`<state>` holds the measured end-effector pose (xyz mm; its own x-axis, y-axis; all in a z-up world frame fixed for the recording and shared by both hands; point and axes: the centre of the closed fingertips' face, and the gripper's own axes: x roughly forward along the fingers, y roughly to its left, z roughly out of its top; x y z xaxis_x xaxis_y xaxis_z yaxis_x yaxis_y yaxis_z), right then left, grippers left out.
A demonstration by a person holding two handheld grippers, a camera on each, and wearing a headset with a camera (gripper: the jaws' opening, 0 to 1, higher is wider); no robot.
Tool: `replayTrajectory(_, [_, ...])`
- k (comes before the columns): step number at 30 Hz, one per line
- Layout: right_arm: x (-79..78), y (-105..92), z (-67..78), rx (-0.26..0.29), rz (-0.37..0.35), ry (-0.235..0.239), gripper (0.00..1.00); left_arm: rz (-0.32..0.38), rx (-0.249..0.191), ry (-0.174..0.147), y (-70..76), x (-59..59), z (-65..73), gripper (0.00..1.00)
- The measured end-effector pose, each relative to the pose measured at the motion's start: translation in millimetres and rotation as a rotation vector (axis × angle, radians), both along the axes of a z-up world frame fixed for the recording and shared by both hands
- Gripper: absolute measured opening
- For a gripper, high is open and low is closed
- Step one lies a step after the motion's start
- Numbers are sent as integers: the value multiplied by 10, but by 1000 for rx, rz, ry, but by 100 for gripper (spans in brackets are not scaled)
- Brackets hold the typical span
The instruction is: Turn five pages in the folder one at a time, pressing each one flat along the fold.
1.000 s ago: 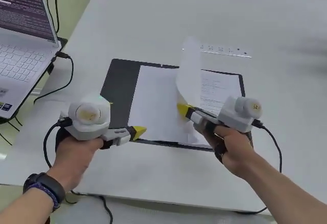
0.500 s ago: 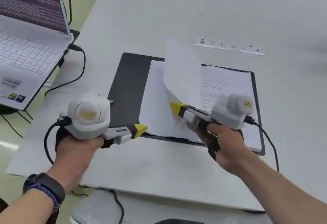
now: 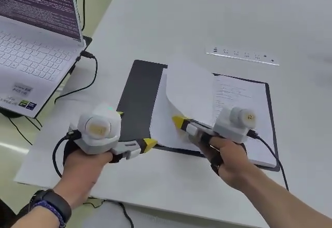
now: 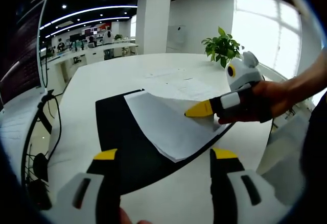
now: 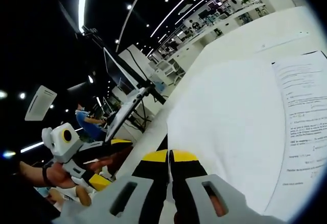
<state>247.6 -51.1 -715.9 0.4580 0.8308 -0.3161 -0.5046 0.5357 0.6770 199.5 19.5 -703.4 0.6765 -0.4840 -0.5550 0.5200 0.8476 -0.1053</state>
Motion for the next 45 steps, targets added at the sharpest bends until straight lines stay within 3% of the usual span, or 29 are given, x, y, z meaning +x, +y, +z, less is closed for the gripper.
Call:
replayTrajectory(15, [47, 159, -235, -26, 9, 35, 0, 19, -9, 11, 29, -23, -14, 71])
replayTrajectory(24, [71, 240, -393, -19, -11, 89, 1, 11, -5, 18, 33, -28, -23, 71])
replayTrajectory(31, [51, 288, -538, -49, -2, 120, 2, 13, -7, 19, 50, -8, -24, 71])
replayTrajectory(34, [14, 314, -578, -48, 8, 140, 9, 12, -6, 19, 52, -14, -26, 71])
replayTrajectory(39, [-70, 368, -582, -44, 49, 131, 24, 18, -3, 25, 91, -32, -45, 71])
replayTrajectory(45, [-111, 369, -574, -24, 47, 141, 29, 22, -2, 26, 120, -34, -46, 71])
